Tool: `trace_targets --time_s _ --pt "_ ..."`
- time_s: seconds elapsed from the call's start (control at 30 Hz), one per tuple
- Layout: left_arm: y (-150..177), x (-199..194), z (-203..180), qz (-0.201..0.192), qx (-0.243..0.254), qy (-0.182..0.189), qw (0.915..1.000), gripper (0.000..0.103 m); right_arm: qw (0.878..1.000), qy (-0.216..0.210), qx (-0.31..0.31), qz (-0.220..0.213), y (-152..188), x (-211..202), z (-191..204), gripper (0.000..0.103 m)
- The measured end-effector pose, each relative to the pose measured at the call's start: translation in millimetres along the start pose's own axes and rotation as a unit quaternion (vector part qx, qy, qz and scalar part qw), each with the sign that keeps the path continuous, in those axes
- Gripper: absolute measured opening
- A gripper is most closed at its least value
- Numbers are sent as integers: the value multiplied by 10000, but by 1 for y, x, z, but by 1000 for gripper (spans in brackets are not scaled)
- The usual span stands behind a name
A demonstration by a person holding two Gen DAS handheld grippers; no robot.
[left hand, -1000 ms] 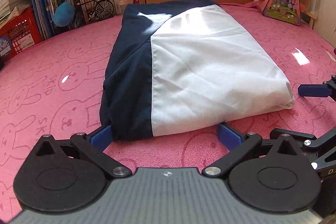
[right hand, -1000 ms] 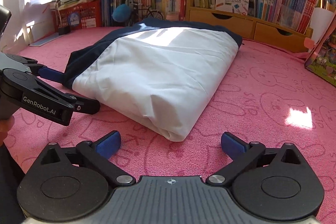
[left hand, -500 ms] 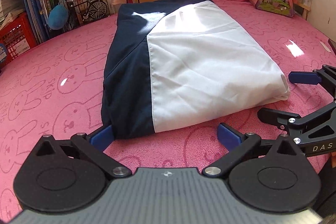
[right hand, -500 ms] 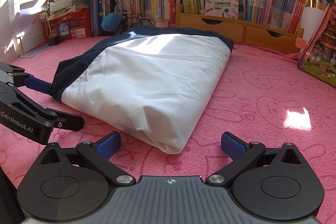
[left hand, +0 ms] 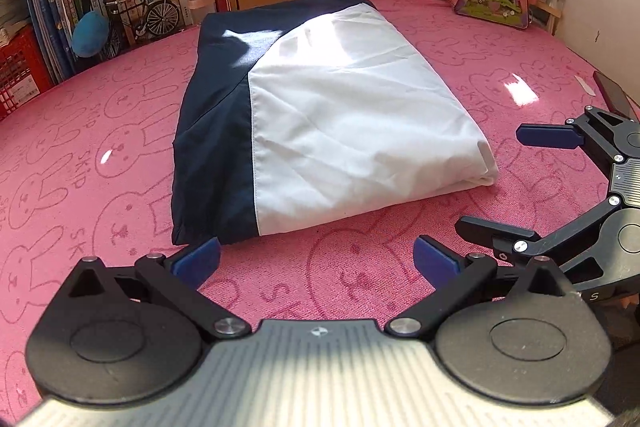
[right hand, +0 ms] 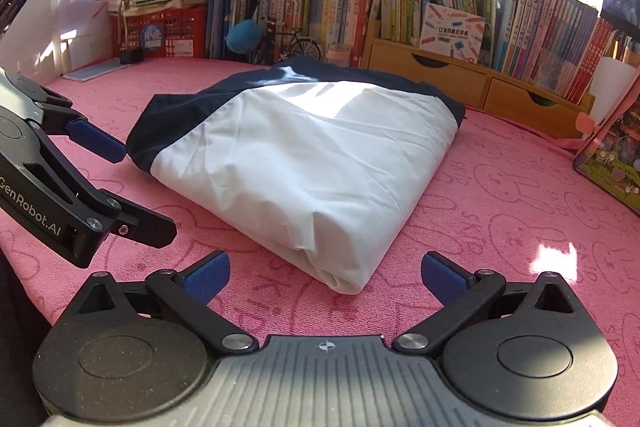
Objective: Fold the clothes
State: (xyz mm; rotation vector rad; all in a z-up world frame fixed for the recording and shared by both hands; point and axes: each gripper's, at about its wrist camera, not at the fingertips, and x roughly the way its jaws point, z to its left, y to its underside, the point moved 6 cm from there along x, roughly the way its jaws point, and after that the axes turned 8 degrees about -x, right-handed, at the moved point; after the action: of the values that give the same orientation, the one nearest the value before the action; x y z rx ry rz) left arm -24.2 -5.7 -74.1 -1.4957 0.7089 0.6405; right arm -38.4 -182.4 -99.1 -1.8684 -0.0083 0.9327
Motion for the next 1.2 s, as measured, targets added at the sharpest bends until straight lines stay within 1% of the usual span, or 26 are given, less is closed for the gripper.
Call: trace_targets --time_s 0.13,0.23,0.43,0.8,1.2 --pt "1 1 -1 32 -6 37 10000 103 9990 -108 405 129 4 5 -7 103" --pt "1 2 -1 32 3 16 10000 103 9983 -176 542 138 5 5 -9 103" --pt "1 5 -4 94 -63 119 9999 103 9991 -88 373 163 6 5 -5 103" --pt "2 7 -2 111 -113 96 9998 103 9991 -106 367 201 6 6 -5 103" --pt "2 3 -4 -81 68 49 9999 103 9993 -93 296 197 4 8 -2 103"
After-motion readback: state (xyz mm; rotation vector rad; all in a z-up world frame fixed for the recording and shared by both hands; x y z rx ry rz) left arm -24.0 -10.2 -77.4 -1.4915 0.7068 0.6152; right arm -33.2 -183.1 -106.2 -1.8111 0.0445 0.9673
